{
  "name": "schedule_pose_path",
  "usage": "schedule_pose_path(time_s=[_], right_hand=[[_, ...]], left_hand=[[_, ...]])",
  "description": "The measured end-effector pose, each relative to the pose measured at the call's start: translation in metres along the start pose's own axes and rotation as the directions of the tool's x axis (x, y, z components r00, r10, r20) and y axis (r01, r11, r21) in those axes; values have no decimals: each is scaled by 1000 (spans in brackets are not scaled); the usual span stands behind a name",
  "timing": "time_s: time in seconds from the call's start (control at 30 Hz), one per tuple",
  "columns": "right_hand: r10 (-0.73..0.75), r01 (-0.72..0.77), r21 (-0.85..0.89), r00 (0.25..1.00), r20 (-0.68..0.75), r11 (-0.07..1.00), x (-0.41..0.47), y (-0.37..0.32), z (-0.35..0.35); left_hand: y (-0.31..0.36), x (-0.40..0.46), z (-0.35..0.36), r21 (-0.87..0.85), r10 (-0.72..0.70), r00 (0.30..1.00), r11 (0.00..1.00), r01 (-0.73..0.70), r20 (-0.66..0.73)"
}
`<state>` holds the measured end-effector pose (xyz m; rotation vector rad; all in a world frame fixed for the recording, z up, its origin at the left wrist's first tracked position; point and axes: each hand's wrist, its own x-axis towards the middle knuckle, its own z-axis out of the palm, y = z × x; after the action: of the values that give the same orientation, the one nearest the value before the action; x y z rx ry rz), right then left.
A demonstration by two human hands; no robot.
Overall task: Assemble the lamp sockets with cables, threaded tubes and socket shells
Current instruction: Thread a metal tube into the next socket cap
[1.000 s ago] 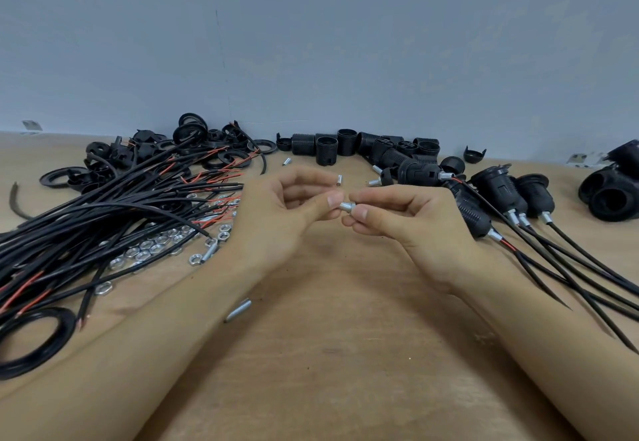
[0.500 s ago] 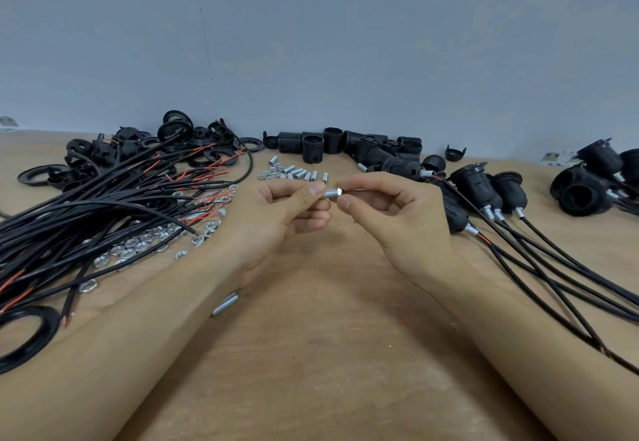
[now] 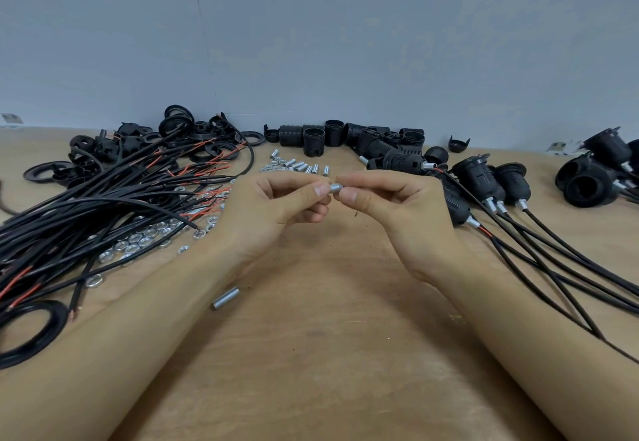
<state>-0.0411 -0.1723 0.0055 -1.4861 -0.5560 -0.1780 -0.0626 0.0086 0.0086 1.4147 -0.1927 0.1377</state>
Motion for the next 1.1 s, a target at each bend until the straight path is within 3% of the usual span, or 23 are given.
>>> schedule_pose_path(time_s=[0.17,0.3,0.43,0.53,0.77,0.97,1.1], right_hand=[[161,-163,275,986,29,947,1,-1,1],[122,-124,163,992,23,979,1,0,2],[21,-21,1,1000,-5,1000,-1,-2,-1],[30,-30,40,999,17,999,-2,-3,-1],[115,-102,-102,986,125,989,0,-2,0],[-86,103,-136,988,125,985,-4,-4,0],[-36,49,-144,995,91,988,-5,-5,1]], left_hand=[[3,-1,1,67,54,998,996,-55,11],[2,-1,0,172,98,995,980,-97,1],[1,-2,3,83,51,999,995,-50,-3],[0,-3,3,97,80,997,992,-80,6],[0,-3,1,159,122,992,979,-124,26],[1,-1,-1,-70,-71,996,995,75,56],[1,-1,0,-102,-74,995,991,81,74]])
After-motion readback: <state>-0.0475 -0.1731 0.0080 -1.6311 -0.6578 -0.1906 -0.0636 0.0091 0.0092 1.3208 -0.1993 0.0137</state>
